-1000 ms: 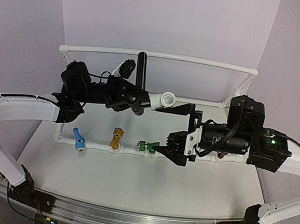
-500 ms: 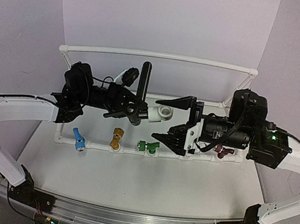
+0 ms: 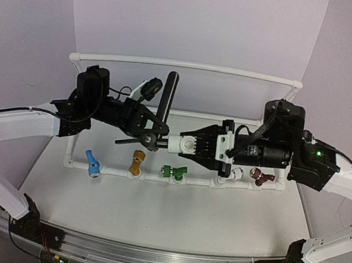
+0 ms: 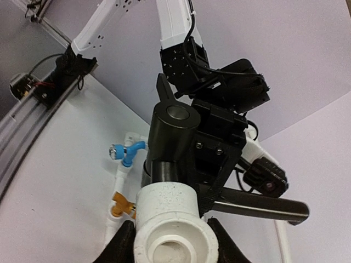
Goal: Install the water faucets
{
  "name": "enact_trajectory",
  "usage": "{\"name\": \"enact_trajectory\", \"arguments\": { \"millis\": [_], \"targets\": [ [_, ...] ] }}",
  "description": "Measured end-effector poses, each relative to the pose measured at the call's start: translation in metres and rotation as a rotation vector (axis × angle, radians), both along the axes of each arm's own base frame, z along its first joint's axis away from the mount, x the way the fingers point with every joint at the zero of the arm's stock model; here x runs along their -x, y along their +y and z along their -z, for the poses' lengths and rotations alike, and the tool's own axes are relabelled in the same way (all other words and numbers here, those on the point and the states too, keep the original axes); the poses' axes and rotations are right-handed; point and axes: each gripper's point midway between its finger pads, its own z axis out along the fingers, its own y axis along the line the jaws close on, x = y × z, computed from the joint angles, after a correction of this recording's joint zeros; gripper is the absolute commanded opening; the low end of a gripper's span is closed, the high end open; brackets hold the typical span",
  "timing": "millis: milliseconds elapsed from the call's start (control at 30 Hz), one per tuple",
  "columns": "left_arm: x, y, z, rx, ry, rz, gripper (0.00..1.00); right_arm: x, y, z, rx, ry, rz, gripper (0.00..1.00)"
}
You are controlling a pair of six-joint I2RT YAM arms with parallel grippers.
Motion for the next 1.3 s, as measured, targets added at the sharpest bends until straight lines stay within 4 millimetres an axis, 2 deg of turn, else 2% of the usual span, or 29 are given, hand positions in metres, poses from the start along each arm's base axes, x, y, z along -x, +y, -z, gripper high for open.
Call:
{"name": "enact_trajectory", "arguments": {
  "millis": [233,433,533,700,800,900,1100,1167,1200,1233,1267,1300],
  "targets": [
    [0.005,0.005,0.003,-0.025,-0.117,-0.031,0.01,0.010,0.002,0.007,-0.008,0.263,-0.008,0.15],
    [0.004,0.008,0.012,-0.060,-0.150,-0.051,0.00,0.003,0.004,0.012,-0.019,0.431,-0.012,0.02],
    [0.002,0.011,0.013,-0.069,-0.178,-0.081,0.00,-0.001,0.005,0.012,-0.027,0.514,-0.031,0.01],
    [0.006,0.018,0.010,-0.077,-0.246,-0.118,0.00,0.003,0.008,0.008,-0.047,0.606,-0.075,0.01],
    [0.008,0.020,0.006,-0.069,-0.280,-0.126,0.00,0.006,0.008,0.005,-0.056,0.632,-0.093,0.07],
    [0.009,0.021,0.005,-0.067,-0.295,-0.130,0.00,0.007,0.008,0.004,-0.058,0.646,-0.101,0.09],
    [0.008,0.020,0.004,-0.062,-0.301,-0.134,0.00,0.006,0.007,0.005,-0.052,0.625,-0.099,0.00],
    [0.008,0.020,0.004,-0.062,-0.306,-0.136,0.00,0.006,0.007,0.007,-0.044,0.614,-0.101,0.06],
    [0.008,0.020,0.004,-0.061,-0.312,-0.137,0.00,0.006,0.007,0.007,-0.041,0.610,-0.101,0.20],
    [0.008,0.020,0.004,-0.061,-0.316,-0.139,0.00,0.006,0.007,0.008,-0.039,0.606,-0.102,0.44],
    [0.007,0.020,0.004,-0.061,-0.318,-0.141,0.00,0.006,0.006,0.008,-0.037,0.601,-0.102,0.63],
    [0.007,0.020,0.004,-0.061,-0.322,-0.145,0.00,0.006,0.006,0.009,-0.034,0.603,-0.101,0.68]
  ]
}}
